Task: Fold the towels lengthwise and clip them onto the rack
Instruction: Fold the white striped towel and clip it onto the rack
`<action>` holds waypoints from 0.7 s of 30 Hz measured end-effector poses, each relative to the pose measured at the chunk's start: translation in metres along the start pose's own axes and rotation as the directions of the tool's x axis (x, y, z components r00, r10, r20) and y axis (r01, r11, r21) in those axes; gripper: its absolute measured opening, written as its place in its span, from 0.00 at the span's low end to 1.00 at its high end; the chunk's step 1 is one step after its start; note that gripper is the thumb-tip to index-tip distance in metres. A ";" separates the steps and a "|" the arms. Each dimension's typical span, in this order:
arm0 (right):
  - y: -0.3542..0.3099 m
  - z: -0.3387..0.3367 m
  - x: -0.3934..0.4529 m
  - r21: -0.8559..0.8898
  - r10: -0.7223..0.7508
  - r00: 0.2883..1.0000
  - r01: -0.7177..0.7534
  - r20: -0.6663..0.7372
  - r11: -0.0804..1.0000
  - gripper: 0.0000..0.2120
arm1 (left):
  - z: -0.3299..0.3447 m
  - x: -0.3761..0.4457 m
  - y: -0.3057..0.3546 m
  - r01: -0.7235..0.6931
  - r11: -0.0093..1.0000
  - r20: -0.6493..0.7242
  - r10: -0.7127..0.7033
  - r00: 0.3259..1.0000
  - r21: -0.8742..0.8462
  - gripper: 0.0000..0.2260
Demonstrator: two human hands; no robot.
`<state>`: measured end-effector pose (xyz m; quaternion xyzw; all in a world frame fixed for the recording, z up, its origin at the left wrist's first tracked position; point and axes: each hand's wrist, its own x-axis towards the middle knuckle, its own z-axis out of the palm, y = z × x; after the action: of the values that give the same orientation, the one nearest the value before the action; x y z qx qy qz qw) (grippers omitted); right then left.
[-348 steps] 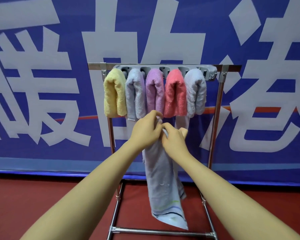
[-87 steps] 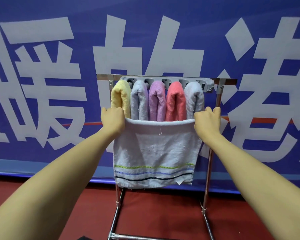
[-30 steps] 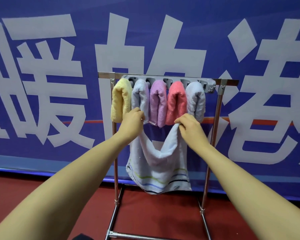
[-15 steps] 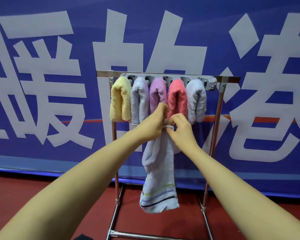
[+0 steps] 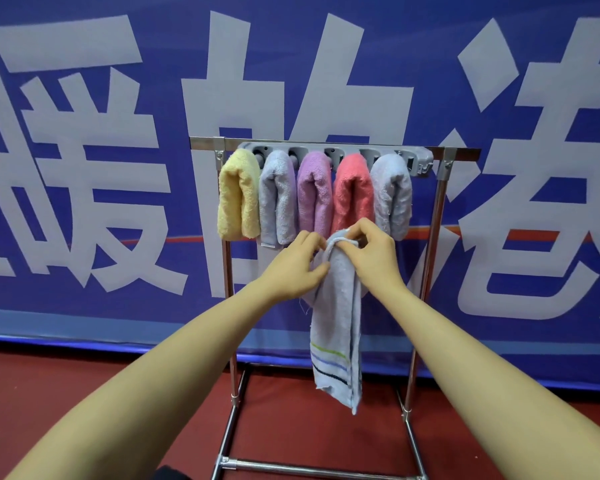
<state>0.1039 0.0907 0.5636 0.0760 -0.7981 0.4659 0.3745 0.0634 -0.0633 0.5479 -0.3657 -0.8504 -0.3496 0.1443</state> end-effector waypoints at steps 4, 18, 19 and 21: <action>-0.003 -0.007 0.006 0.077 0.014 1.000 -0.014 -0.007 0.997 0.07 | 0.006 0.000 -0.013 0.074 0.984 0.083 -0.089 0.993 0.164 0.13; 0.014 -0.028 0.008 0.054 0.086 0.996 -0.086 -0.004 0.995 0.09 | -0.038 -0.004 -0.017 0.104 0.833 -0.103 -0.057 0.993 0.544 0.17; 0.016 -0.028 0.007 0.049 0.100 0.995 -0.099 0.002 0.994 0.09 | -0.043 -0.002 -0.016 0.043 0.814 -0.072 -0.001 0.997 0.579 0.16; 0.018 -0.029 0.007 0.032 0.113 0.994 -0.113 0.015 0.993 0.08 | -0.050 0.002 -0.017 -0.092 0.769 -0.010 0.127 0.992 0.633 0.18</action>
<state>0.1058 0.1257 0.5645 0.0400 -0.7960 0.4986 0.3409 0.0491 -0.1060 0.5765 -0.3359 -0.8915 -0.0447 0.3006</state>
